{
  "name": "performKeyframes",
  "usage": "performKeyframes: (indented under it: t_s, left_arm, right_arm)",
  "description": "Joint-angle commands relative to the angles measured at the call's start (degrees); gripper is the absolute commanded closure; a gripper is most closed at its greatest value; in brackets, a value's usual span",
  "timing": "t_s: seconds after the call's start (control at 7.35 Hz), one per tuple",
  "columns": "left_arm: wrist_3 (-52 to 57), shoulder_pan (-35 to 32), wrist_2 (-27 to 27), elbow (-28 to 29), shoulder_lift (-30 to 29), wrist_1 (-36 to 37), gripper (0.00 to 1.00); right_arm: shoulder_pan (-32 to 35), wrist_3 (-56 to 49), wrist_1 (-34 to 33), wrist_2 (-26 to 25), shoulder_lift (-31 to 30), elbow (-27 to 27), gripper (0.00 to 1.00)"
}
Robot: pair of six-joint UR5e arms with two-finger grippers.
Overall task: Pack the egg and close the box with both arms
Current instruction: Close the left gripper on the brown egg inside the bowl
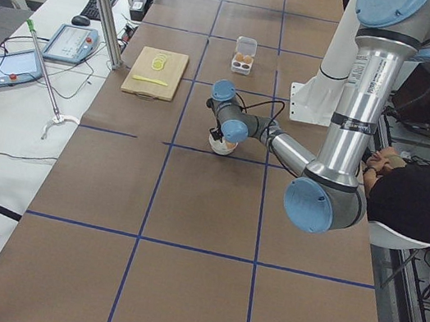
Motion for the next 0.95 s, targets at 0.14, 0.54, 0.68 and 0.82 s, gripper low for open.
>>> performKeyframes:
  t_s: [0.14,0.54,0.68,0.82]
  left_arm:
    - [0.44,0.61,3.93,-0.1,0.26,0.09,0.25]
    - [0.53,0.7,4.12,-0.36,0.35,0.09,0.25]
    - [0.53,1.14,4.03,-0.36,0.44,0.17,0.25]
    - [0.53,1.31,4.12,-0.45,0.44,0.18,0.25]
  right_arm:
    - [0.04,0.07,-0.01,0.09,-0.07,-0.15,0.0]
    - [-0.05,0.07,-0.01,0.09,-0.07,-0.15,0.0]
    - [0.04,0.07,-0.01,0.09,-0.15,-0.24,0.0]
    - [0.04,0.07,-0.01,0.09,-0.07,-0.24,0.0]
